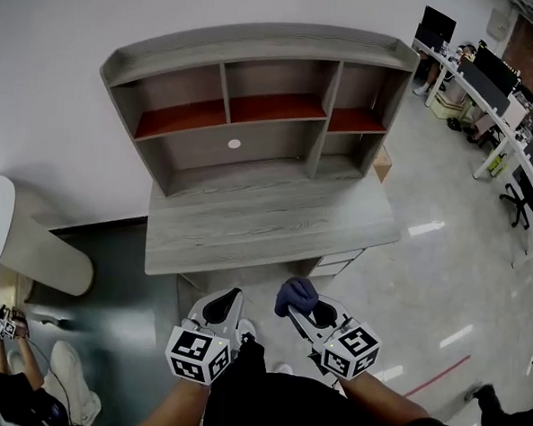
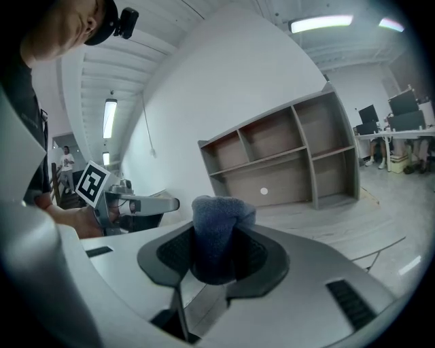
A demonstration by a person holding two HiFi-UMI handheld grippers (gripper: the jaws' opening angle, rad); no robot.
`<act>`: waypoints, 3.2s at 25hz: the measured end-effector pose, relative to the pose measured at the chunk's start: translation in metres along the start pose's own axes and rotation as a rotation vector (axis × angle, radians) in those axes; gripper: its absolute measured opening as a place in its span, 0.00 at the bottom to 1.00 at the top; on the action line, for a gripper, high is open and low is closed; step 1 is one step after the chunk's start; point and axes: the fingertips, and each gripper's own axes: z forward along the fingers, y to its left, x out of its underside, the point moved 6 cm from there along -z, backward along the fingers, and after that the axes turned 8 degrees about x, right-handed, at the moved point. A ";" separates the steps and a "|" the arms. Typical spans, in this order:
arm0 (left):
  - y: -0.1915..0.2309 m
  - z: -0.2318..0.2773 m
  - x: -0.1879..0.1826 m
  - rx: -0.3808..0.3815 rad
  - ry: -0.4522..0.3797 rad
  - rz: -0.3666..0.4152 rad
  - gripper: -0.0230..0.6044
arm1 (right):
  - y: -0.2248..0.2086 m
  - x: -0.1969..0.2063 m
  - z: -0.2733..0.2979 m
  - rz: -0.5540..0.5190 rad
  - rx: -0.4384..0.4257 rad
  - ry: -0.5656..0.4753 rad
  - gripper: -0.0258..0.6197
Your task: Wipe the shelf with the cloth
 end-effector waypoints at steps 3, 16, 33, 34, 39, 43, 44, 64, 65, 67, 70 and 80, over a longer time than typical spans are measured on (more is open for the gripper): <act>0.031 0.015 -0.011 0.005 0.005 0.003 0.05 | -0.006 -0.013 0.031 -0.010 0.004 0.009 0.25; 0.144 0.065 -0.062 0.072 -0.004 0.041 0.05 | -0.027 -0.069 0.144 -0.040 0.104 0.008 0.25; 0.177 0.124 -0.078 0.065 0.026 0.040 0.05 | -0.081 -0.098 0.194 -0.045 0.090 0.001 0.25; 0.178 0.131 -0.081 0.052 0.026 0.036 0.05 | -0.089 -0.102 0.199 -0.049 0.078 0.002 0.25; 0.183 0.163 -0.103 -0.011 0.002 0.032 0.05 | -0.123 -0.132 0.219 -0.089 0.006 -0.012 0.25; 0.185 0.189 -0.119 -0.060 -0.028 0.022 0.05 | -0.149 -0.148 0.231 -0.123 -0.043 -0.014 0.25; 0.185 0.194 -0.122 -0.074 -0.031 0.021 0.05 | -0.154 -0.151 0.234 -0.132 -0.055 -0.016 0.25; 0.202 0.222 -0.147 -0.216 -0.052 0.009 0.05 | -0.191 -0.199 0.273 -0.215 -0.162 -0.089 0.25; 0.205 0.220 -0.150 -0.203 -0.050 0.016 0.05 | -0.187 -0.202 0.276 -0.216 -0.152 -0.097 0.25; 0.211 0.216 -0.154 -0.177 -0.047 0.033 0.05 | -0.180 -0.206 0.281 -0.229 -0.129 -0.120 0.25; 0.224 0.212 -0.154 -0.154 -0.029 0.039 0.05 | -0.172 -0.214 0.291 -0.261 -0.085 -0.154 0.25; 0.234 0.199 -0.157 -0.066 -0.022 0.075 0.05 | -0.156 -0.267 0.324 -0.339 0.014 -0.270 0.25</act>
